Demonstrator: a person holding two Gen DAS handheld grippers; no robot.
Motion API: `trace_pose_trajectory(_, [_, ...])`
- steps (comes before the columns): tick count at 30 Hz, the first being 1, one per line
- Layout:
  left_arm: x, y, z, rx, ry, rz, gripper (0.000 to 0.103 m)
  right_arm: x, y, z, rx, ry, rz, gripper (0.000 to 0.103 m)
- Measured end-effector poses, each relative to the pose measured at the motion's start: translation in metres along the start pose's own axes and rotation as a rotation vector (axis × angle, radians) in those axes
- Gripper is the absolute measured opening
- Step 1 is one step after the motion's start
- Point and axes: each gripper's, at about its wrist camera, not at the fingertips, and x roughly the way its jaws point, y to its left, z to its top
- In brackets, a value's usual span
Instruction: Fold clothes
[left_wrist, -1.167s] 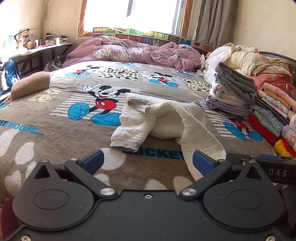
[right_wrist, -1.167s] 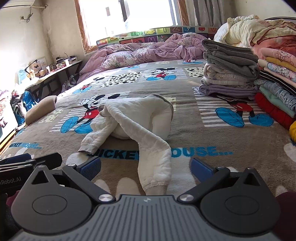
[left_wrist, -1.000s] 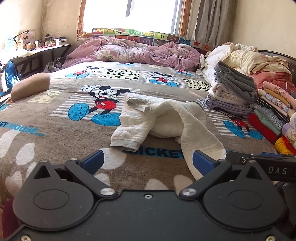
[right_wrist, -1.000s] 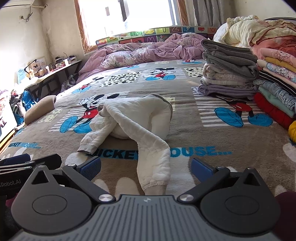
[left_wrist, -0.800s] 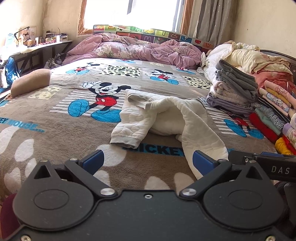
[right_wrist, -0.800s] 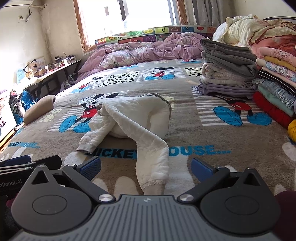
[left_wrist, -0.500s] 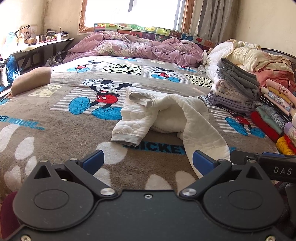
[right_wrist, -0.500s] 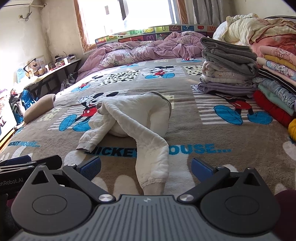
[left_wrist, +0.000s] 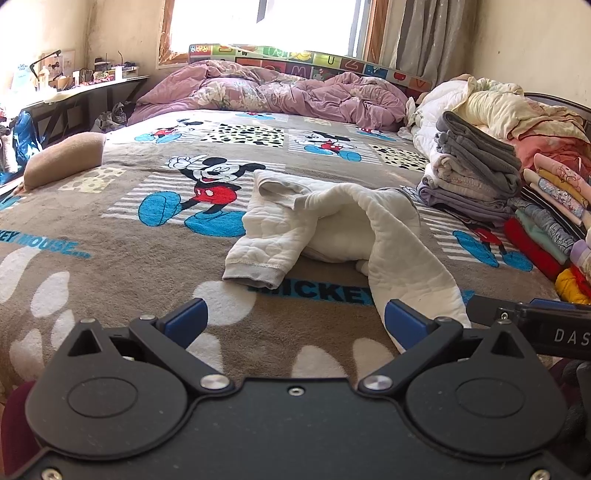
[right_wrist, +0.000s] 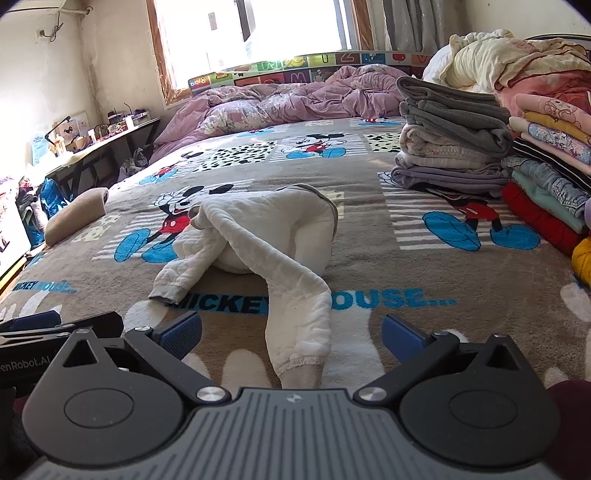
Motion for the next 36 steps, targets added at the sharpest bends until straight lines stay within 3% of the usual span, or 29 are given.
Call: trace_pose_trajectory(36, [0.0038,0.0002,-0.0007,0.000,0.010,-0.004,0.103,0.0002,0.0002,-0.0007,-0.013,-0.001,-0.008,0.103])
